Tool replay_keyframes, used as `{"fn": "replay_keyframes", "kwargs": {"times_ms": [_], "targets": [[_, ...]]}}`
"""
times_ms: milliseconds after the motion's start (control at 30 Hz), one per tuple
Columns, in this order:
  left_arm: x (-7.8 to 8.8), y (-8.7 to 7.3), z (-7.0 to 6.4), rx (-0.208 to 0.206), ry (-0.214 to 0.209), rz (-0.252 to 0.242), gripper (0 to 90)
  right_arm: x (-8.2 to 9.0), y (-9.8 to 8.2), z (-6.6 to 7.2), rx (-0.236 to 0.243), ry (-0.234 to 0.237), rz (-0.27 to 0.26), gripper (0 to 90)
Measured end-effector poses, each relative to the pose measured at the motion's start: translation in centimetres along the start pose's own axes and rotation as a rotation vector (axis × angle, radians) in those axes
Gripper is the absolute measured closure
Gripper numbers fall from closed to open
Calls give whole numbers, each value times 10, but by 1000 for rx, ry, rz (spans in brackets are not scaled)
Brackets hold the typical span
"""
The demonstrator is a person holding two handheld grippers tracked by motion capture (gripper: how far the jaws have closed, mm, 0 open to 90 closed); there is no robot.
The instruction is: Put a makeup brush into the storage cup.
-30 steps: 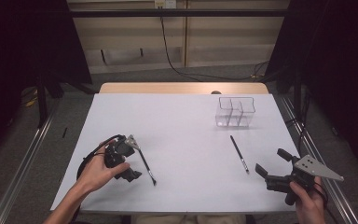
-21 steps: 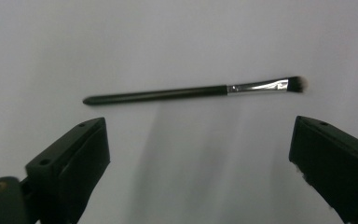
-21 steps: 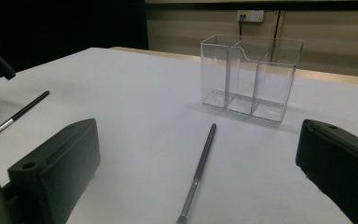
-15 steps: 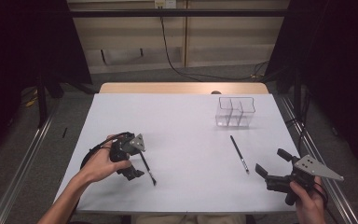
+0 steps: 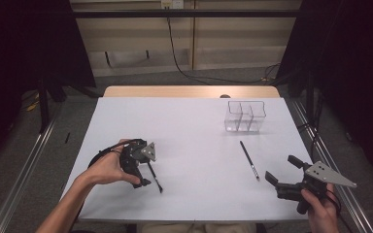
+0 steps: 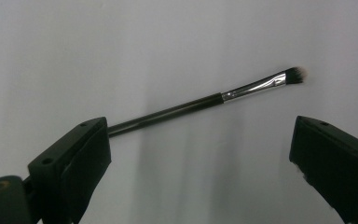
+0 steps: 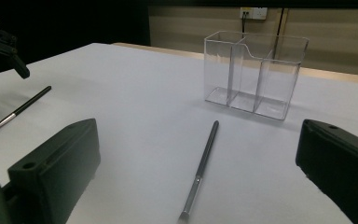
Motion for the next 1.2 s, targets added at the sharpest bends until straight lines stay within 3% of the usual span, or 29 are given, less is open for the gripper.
{"fn": "replay_keyframes", "kwargs": {"times_ms": [133,233,433,800,967,1200], "targets": [[-2,1,5,-27,8,26,110,0,0,0,2,1,2,0],[-1,3,8,-26,14,12,130,-1,-1,0,0,2,6,0],[-7,3,9,-85,-2,40,257,-1,-1,0,4,5,6,0],[-14,-2,29,-145,-3,85,401,0,-1,0,4,10,3,0],[-20,-4,34,-159,11,102,402,-1,-1,0,-5,11,5,0],[-24,-5,39,-162,-32,116,407,-1,-1,0,-5,11,6,0]]}}
Point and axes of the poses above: each handheld gripper's, and its own axes: x roughly backward along the jaws, y roughly out of its top, z roughly to its left, the point moved 4 cm from there along -x, roughly forward along the jaws, and after that the axes turned 13 degrees about -z, right-handed, at the moved point
